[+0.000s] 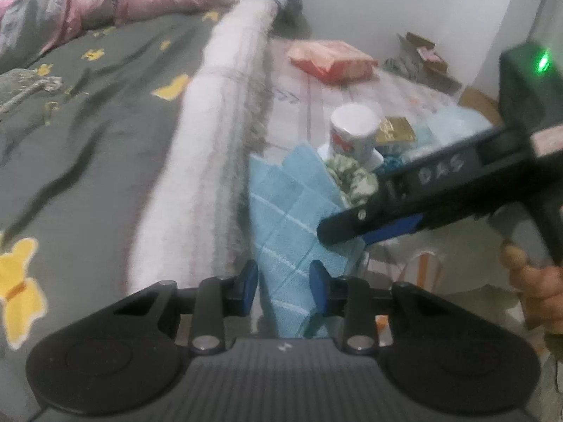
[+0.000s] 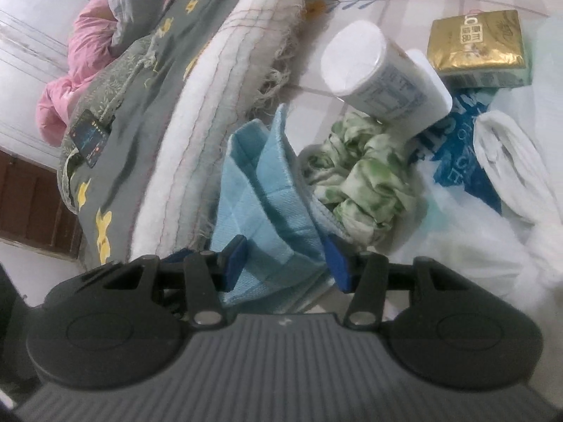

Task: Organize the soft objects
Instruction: 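Lower the blue towel onto the bed with the left gripper while the right gripper approaches it, then grasp the blue towel with the right gripper while the left gripper releases it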

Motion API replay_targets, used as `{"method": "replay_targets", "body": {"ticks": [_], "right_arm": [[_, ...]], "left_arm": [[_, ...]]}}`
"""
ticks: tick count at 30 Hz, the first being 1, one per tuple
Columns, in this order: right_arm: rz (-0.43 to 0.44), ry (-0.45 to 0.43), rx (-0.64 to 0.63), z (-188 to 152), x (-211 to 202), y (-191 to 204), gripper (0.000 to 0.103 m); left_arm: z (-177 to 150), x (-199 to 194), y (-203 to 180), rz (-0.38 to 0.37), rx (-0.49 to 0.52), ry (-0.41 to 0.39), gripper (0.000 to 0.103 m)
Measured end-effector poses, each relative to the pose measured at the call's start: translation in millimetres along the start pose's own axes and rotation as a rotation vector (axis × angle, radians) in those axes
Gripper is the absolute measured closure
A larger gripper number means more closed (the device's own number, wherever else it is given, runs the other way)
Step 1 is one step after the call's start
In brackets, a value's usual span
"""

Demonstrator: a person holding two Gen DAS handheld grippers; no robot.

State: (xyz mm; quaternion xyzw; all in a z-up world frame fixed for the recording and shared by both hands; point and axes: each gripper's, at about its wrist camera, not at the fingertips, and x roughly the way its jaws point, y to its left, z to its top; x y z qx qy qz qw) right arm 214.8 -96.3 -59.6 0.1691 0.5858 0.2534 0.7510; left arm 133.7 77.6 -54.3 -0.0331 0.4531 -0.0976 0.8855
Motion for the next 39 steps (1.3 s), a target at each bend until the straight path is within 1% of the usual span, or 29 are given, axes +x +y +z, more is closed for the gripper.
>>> {"method": "replay_targets", "body": {"ticks": [3,5,7,13,18,21,22,23,24,25,27,28,30,31,32,34,35,36,39], "right_arm": [[-0.004,-0.033,0.006,1,-14,-3,0.054],[-0.015,-0.048,0.013,3,-21,-6,0.052],[-0.016,-0.033,0.026,5,-21,-9,0.051],[-0.069,0.037,0.02,11,-1,-8,0.047],[-0.102,0.067,0.0,16,5,-2,0.041],[-0.111,0.078,-0.016,18,9,0,0.037],[-0.107,0.079,-0.015,18,10,0,0.036],[-0.097,0.078,-0.009,18,10,0,0.031],[-0.084,0.077,-0.003,19,11,0,0.026],[-0.065,0.072,0.009,19,12,-1,0.025],[-0.038,0.064,0.03,19,12,-4,0.024],[-0.019,0.063,0.043,18,12,-5,0.024],[0.008,0.059,0.061,16,12,-7,0.026],[0.023,0.059,0.072,15,13,-7,0.028],[0.043,0.06,0.089,13,13,-9,0.031],[0.068,0.059,0.116,11,13,-12,0.039],[0.07,0.06,0.128,10,13,-14,0.048],[0.086,0.059,0.144,9,13,-15,0.052],[0.147,0.051,0.176,6,8,-16,0.056]], "left_arm": [[4,12,-6,0.031,0.003,0.036,0.069],[5,18,-9,0.051,0.015,0.048,0.065],[7,21,-12,0.066,0.026,0.059,0.062],[12,25,-13,0.067,0.02,0.087,0.057],[16,30,-13,0.059,0.017,0.1,0.051],[17,34,-14,0.058,0.018,0.093,0.048],[17,35,-16,0.053,0.02,0.085,0.05],[16,36,-17,0.046,0.02,0.08,0.053],[16,37,-18,0.026,0.016,0.075,0.059],[16,38,-18,-0.01,0.003,0.074,0.066],[16,41,-16,-0.057,-0.027,0.076,0.068],[16,41,-16,-0.07,-0.034,0.072,0.072],[16,42,-15,-0.09,-0.052,0.069,0.075],[16,40,-15,-0.092,-0.053,0.058,0.079],[16,38,-16,-0.091,-0.048,0.049,0.081],[16,32,-17,-0.079,-0.042,0.034,0.083],[16,28,-17,-0.073,-0.041,0.027,0.083],[16,24,-16,-0.073,-0.046,0.02,0.083],[20,8,-14,-0.068,-0.052,-0.009,0.084]]}}
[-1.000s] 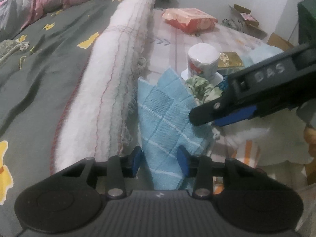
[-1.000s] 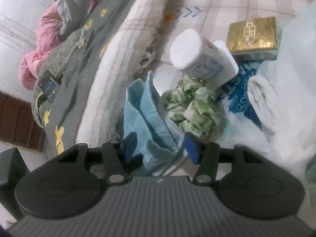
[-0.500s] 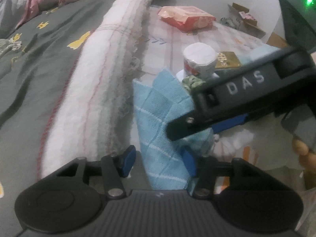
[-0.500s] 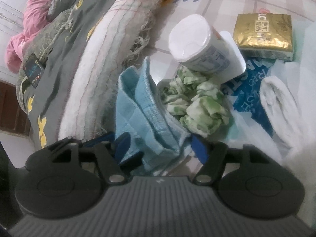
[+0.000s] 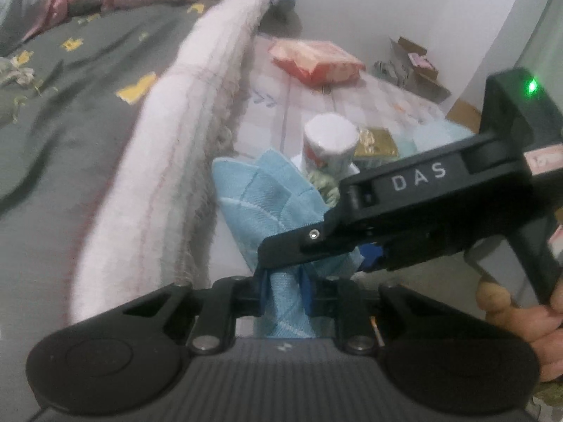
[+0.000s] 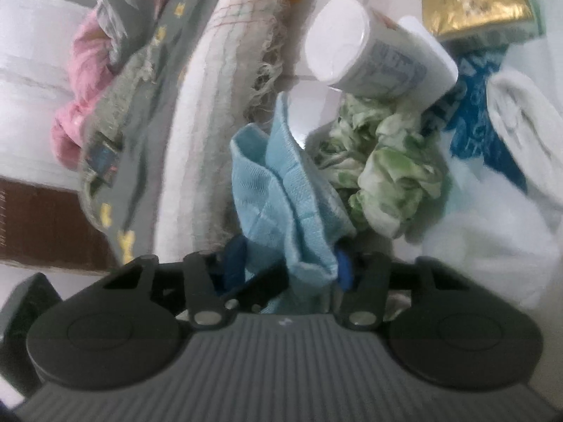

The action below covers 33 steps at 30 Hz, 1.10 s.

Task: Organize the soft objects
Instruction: 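Grasp the blue towel with the right gripper while the left gripper releases it, then carry the blue towel with the right gripper into the cardboard box and release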

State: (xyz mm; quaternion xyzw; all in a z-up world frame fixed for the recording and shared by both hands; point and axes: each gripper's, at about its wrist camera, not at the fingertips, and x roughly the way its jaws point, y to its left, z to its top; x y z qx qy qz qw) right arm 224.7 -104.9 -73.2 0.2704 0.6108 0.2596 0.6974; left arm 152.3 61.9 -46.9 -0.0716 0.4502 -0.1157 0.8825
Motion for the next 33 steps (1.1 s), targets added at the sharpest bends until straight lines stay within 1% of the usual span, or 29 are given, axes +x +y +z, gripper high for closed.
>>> {"method": "replay_targets", "body": {"ticks": [6,9,13,15,17,20,22,25,27,29,31,33], "right_arm": [[0.11,-0.043,-0.047,-5,-25,26,0.058],[0.168,-0.083,-0.078,-7,-47,41,0.058],[0.213,-0.175,-0.119,-8,-92,51,0.058],[0.223,-0.234,-0.123,-11,-123,44,0.058],[0.221,-0.297,-0.115,-14,-157,30,0.058],[0.188,-0.394,-0.085,-21,-212,-1,0.058],[0.143,-0.458,-0.052,-28,-251,-28,0.059],[0.051,-0.541,0.003,-42,-305,-70,0.059],[-0.016,-0.578,0.04,-50,-335,-97,0.06],[-0.093,-0.605,0.088,-58,-362,-127,0.06],[-0.167,-0.614,0.127,-62,-382,-155,0.061],[-0.234,-0.614,0.154,-63,-394,-177,0.061]], "left_arm": [[14,-45,-12,0.051,0.038,-0.09,0.084],[25,-71,-24,0.048,0.053,-0.143,0.084],[44,-89,-55,0.001,0.104,-0.201,0.084],[53,-91,-77,-0.042,0.145,-0.217,0.084],[63,-87,-108,-0.094,0.197,-0.221,0.084],[72,-71,-166,-0.175,0.285,-0.211,0.084],[76,-55,-206,-0.237,0.334,-0.192,0.084],[79,-23,-269,-0.336,0.393,-0.135,0.084],[77,1,-309,-0.393,0.424,-0.083,0.084],[74,26,-347,-0.43,0.446,-0.028,0.083],[71,49,-380,-0.441,0.476,0.01,0.083],[66,70,-406,-0.447,0.496,0.034,0.083]]}}
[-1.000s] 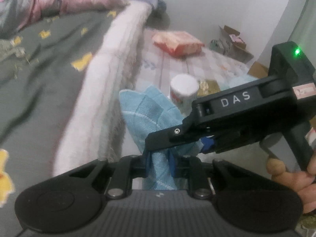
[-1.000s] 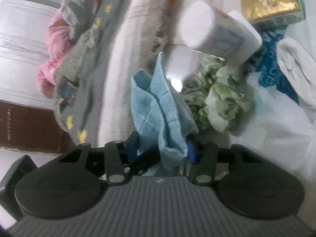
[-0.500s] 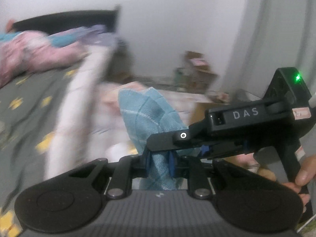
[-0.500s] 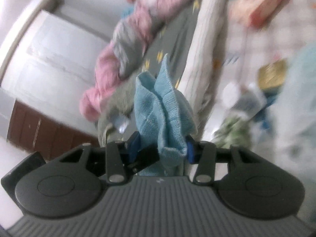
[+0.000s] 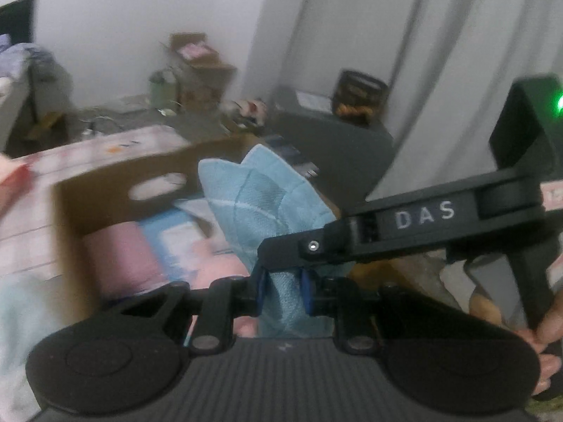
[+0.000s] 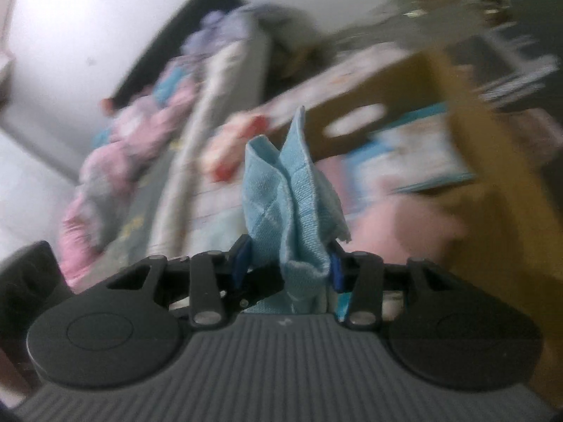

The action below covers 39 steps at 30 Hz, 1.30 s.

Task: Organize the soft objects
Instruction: 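Carry the blue towel with the right gripper into the cardboard box and release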

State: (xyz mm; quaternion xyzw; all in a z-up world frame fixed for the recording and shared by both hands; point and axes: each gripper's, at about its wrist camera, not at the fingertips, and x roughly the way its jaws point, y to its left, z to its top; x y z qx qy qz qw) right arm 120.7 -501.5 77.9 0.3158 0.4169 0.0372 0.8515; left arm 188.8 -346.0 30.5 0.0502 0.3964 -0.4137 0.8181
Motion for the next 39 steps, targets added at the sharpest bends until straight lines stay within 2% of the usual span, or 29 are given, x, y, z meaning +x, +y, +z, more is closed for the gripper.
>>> {"method": "replay_targets", "body": {"ticks": [6,9,10,12,15,20,24,26,28,30,34,39], "right_arm": [[-0.201,0.005,-0.076,22,19,-53,0.062],[-0.304,0.012,-0.144,29,40,-65,0.06],[-0.324,0.007,-0.154,31,35,-76,0.06],[-0.323,0.002,-0.169,33,40,-82,0.061],[-0.315,-0.01,-0.175,37,42,-82,0.061],[-0.311,-0.048,-0.182,33,24,-74,0.059],[-0.222,-0.107,-0.132,26,-5,-59,0.056],[-0.15,-0.146,-0.104,19,-21,-52,0.052],[-0.053,-0.178,-0.065,9,-34,-45,0.048],[0.059,-0.189,-0.023,-2,-42,-36,0.047],[0.219,-0.187,-0.005,-26,-43,-8,0.046],[0.344,-0.105,-0.041,-57,-19,41,0.044]], "left_arm": [[11,73,-3,-0.032,-0.057,0.104,0.08],[9,102,1,-0.021,-0.078,0.173,0.075],[8,110,0,-0.01,-0.076,0.189,0.074],[4,120,1,0.012,-0.082,0.202,0.074],[3,118,3,0.001,-0.101,0.197,0.067],[9,90,-1,0.014,-0.064,0.145,0.046],[15,49,4,0.012,-0.057,0.101,0.034],[12,17,12,0.023,-0.047,0.059,0.02],[5,-18,24,0.047,-0.035,0.014,0.014],[-1,-51,38,0.083,-0.032,-0.013,0.012],[-27,-124,73,0.176,-0.073,-0.072,0.009],[-80,-200,109,0.306,-0.127,-0.143,0.007]]}}
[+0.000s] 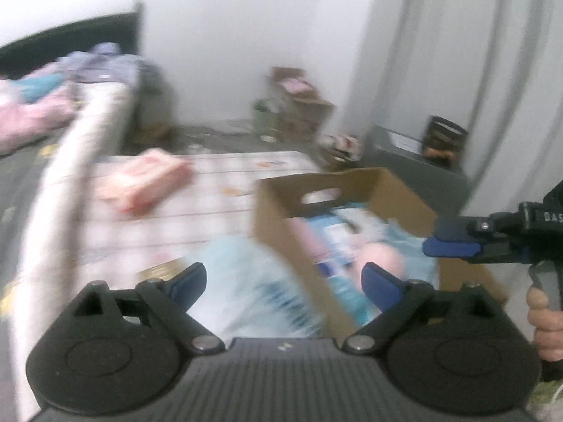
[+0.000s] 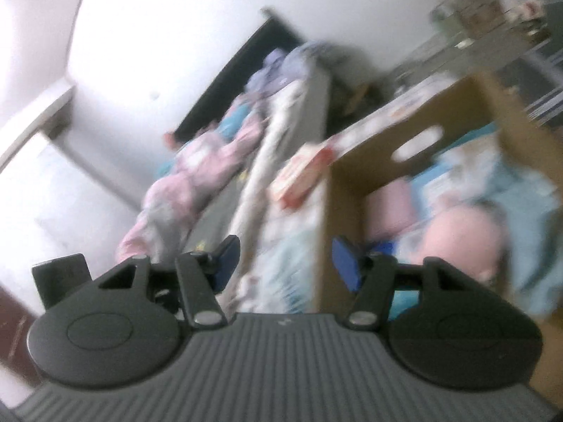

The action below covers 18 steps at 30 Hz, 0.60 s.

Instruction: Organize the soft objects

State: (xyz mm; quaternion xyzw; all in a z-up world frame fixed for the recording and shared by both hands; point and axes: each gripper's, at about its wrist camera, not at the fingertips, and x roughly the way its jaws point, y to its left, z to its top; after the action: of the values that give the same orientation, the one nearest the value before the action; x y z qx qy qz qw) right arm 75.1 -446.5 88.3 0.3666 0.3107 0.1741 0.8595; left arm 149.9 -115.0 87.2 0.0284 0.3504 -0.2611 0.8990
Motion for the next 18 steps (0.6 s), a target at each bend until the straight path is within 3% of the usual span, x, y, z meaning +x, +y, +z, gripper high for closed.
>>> {"method": "replay_targets", "body": {"ticks": [3,7,12,15,18], "right_arm": [[0.055,0.089,-0.026,-21,31,28,0.044],[0.091,0.192,-0.096,-43,72,70,0.044],[0.052,0.29,-0.172,-58,119,108,0.043],[0.026,0.34,-0.206,-63,142,120,0.043],[-0.034,0.36,-0.25,-64,163,130,0.043]], "left_arm": [[-29,-25,28,0.069,-0.024,-0.002,0.007],[-69,-36,53,0.102,-0.045,0.025,0.007],[-115,-15,59,0.151,0.009,0.141,0.008],[-139,-4,61,0.2,0.052,0.169,0.011],[-149,9,66,0.185,0.06,0.178,0.011]]}}
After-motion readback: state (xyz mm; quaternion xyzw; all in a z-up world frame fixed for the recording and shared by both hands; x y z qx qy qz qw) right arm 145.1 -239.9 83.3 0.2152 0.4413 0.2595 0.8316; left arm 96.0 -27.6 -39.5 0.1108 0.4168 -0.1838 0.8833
